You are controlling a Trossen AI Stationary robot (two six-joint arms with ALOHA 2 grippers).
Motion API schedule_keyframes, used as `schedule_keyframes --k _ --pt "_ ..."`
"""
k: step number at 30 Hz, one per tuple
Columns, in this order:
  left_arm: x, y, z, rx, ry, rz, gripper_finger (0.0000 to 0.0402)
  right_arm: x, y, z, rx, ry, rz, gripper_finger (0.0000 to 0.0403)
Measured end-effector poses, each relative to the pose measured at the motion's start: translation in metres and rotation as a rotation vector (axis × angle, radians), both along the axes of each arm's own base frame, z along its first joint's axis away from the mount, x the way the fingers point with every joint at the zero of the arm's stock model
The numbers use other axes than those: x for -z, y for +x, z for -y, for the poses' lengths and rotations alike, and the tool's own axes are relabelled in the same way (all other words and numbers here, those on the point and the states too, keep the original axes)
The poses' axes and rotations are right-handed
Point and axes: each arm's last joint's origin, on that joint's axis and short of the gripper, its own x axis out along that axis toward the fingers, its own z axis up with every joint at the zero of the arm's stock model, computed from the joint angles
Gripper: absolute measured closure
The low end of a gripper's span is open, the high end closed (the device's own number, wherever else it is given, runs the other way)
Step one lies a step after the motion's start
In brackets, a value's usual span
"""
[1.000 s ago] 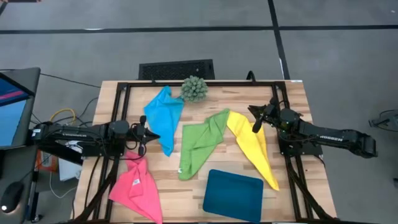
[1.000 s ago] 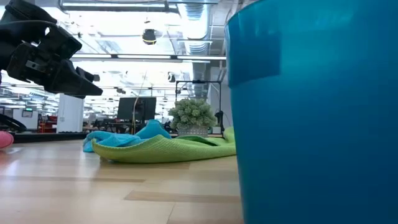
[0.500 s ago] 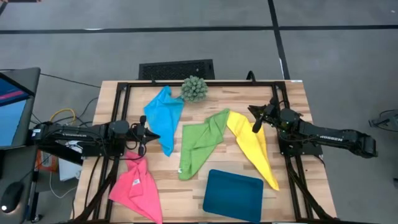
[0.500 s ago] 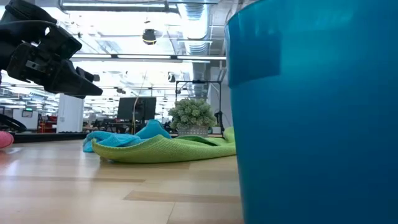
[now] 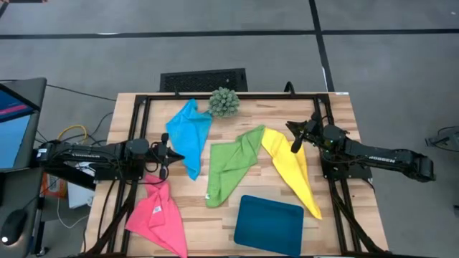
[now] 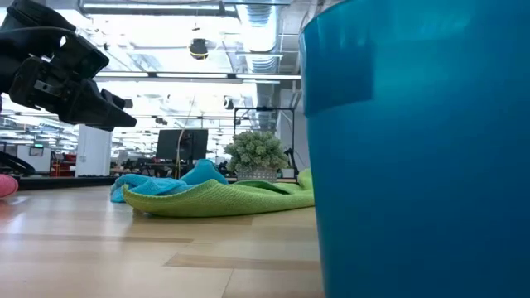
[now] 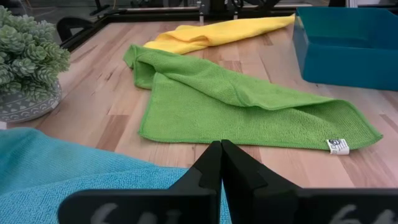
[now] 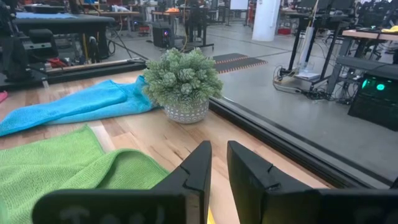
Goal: Fold microfiber towels
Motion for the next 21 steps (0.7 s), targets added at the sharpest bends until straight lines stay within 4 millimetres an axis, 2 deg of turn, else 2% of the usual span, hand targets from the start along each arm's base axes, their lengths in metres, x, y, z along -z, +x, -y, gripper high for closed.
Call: schedule_keyframes --k 5,10,14,17,21 --pt "-0.0014 0.0002 -0.0026 0.008 0.313 -0.016 0.0401 -0.0001 0.0 -0.0001 0.003 0.018 0.013 0.0326" --pt "-0.0014 0.0002 -0.0025 0.059 0.463 -0.031 0.0401 -0.0001 0.0001 -0.0002 0.027 0.173 0.118 0.0326" --pt "-0.0013 0.0002 -0.0024 0.062 0.464 -0.031 0.0401 -0.0001 0.0001 -0.0002 0.046 0.284 0.195 0.0326" --pt "-0.0013 0.0002 -0.0024 0.048 0.422 -0.027 0.0401 -0.0002 0.0001 -0.0002 0.05 0.305 0.21 0.0326" --pt "-0.001 0.0003 0.0 0.089 0.276 -0.004 0.0401 0.0 0.0001 -0.0003 0.05 0.306 0.21 0.0326"
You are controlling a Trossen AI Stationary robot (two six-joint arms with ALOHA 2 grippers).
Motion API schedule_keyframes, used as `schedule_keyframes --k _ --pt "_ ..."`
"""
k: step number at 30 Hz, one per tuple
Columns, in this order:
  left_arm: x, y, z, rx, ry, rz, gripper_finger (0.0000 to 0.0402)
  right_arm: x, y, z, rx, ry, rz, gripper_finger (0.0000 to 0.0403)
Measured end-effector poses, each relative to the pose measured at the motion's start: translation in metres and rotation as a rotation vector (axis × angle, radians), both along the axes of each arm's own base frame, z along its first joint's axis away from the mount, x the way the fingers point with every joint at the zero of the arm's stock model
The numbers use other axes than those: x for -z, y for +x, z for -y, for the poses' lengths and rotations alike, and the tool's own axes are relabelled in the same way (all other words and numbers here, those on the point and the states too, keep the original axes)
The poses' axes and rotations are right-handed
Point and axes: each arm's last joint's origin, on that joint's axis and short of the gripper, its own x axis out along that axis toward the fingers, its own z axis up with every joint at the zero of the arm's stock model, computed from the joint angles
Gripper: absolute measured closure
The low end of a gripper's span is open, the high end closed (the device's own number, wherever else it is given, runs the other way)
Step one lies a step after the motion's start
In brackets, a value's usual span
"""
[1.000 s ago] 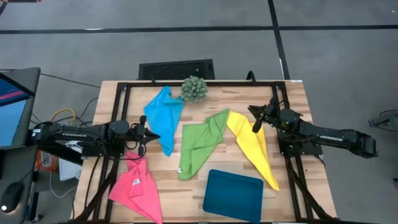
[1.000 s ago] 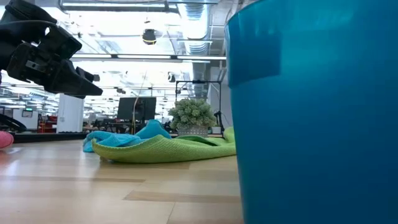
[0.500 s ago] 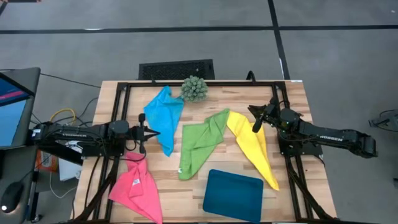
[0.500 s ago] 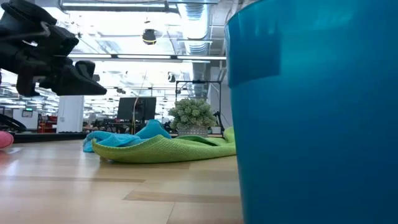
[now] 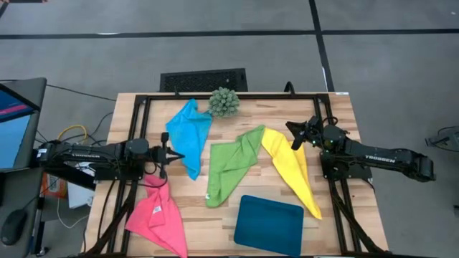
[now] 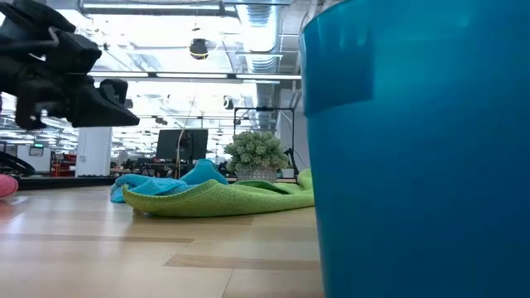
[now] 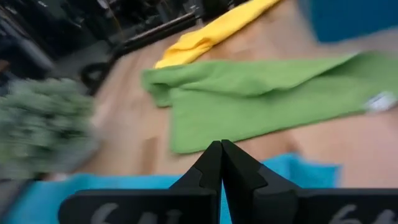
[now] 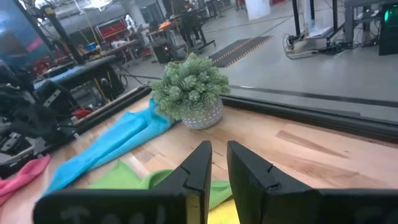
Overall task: Fold microfiber towels
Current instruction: Fold the green microfiber cloth
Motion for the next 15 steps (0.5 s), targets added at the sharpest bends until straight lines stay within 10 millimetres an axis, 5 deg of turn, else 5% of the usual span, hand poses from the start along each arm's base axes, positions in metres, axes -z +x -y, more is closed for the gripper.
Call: schedule_keyframes --k 10,15 --pt "-0.015 0.003 0.003 -0.024 -0.634 0.146 0.0401 0.0 0.0 0.0 0.002 -0.001 0.003 0.0326" --pt "-0.021 0.004 -0.002 -0.205 -0.74 0.274 0.0401 -0.003 0.0 0.0 0.002 -0.012 0.032 0.0326"
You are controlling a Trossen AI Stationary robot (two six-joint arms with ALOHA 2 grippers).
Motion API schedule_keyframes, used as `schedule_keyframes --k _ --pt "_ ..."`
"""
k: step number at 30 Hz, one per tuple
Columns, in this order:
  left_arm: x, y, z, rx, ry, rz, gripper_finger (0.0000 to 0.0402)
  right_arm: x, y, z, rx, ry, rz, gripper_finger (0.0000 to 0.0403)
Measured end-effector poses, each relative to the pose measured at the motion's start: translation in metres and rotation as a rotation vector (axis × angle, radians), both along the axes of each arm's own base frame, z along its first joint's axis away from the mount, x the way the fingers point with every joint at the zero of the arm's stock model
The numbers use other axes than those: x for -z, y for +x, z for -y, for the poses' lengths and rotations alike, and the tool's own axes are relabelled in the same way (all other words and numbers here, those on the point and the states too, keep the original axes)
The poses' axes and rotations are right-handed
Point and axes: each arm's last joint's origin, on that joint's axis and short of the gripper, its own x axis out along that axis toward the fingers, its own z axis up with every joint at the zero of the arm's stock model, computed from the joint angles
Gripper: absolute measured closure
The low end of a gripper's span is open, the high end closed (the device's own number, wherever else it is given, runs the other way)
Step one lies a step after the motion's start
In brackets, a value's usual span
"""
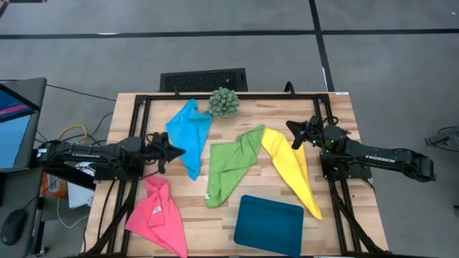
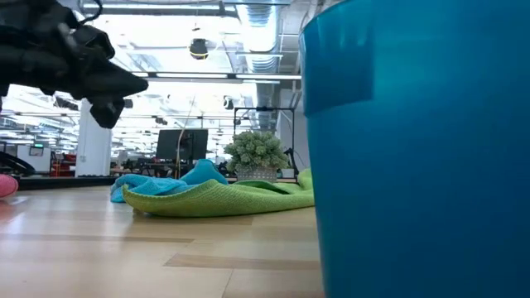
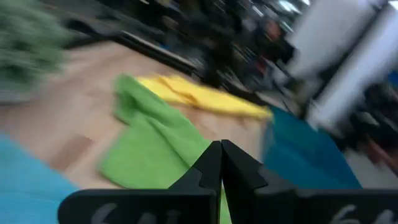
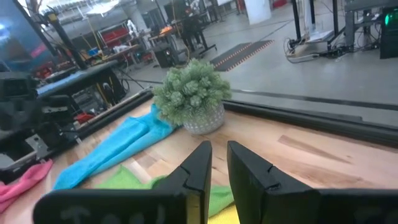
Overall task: Fold microfiber towels
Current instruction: Fold the green microfiber cloth
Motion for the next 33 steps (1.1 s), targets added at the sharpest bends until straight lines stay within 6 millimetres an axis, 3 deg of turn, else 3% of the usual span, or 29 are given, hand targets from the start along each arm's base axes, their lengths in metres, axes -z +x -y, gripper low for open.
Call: schedule_keyframes --k 7,20,33 --pt "0.0 -0.002 -0.007 -0.247 -0.179 0.042 0.0401 -0.008 0.0 0.0 -0.001 -0.042 0.064 0.0326" --pt "-0.001 -0.003 -0.011 -0.393 -0.11 0.049 0.0394 -0.015 0.001 0.0 -0.007 -0.056 0.079 0.0326" --pt "-0.045 0.003 -0.009 -0.325 0.028 0.156 0.0244 -0.062 0.007 0.002 -0.036 -0.226 0.045 0.0325"
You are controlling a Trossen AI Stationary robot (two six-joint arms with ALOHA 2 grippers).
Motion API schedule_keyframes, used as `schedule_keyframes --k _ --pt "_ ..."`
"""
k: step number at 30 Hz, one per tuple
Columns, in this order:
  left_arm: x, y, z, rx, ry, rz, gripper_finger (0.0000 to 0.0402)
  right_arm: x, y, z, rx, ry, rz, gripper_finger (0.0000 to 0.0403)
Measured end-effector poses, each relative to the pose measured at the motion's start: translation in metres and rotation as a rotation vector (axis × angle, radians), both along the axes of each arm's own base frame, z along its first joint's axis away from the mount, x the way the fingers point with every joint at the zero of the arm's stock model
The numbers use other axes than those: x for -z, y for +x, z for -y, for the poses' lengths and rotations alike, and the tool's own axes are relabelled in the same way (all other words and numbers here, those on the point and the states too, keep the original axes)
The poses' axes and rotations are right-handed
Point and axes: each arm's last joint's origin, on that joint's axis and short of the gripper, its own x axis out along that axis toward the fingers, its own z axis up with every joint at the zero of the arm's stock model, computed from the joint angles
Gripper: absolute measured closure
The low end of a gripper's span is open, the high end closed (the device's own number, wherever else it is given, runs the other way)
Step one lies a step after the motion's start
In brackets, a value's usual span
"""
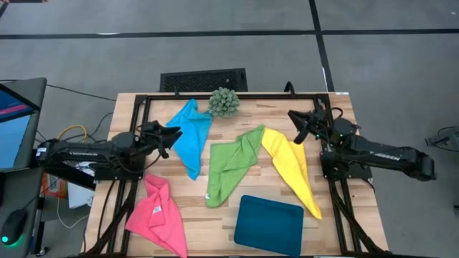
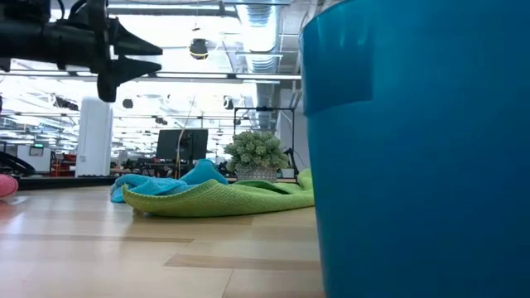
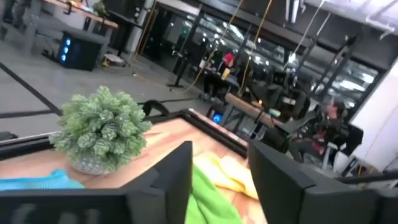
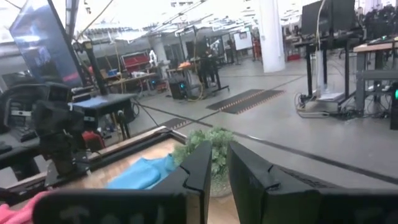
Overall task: Fold microfiber towels
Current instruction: Fold the green microfiber cloth
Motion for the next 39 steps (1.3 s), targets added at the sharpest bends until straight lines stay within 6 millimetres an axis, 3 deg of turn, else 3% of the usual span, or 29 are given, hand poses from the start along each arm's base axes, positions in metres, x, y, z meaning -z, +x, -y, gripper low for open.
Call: schedule_keyframes --k 8,20,27,33,39 --pt "-0.003 0.032 0.0 0.041 -0.008 -0.173 0.0222 0.002 0.014 0.005 0.0 0.032 -0.085 0.0325" --pt "0.005 0.106 -0.007 0.06 0.152 -0.513 0.0226 0.012 0.025 0.009 0.001 0.063 -0.165 0.0325" --pt "0.035 0.137 -0.028 0.101 0.145 -0.682 0.0226 0.013 0.025 0.01 0.001 0.065 -0.169 0.0325" --pt "0.066 0.149 -0.049 0.128 0.08 -0.794 0.0226 0.013 0.025 0.009 0.0 0.065 -0.169 0.0325" --pt "0.087 0.16 -0.055 0.147 0.092 -0.88 0.0226 0.013 0.025 0.009 0.0 0.065 -0.169 0.0325"
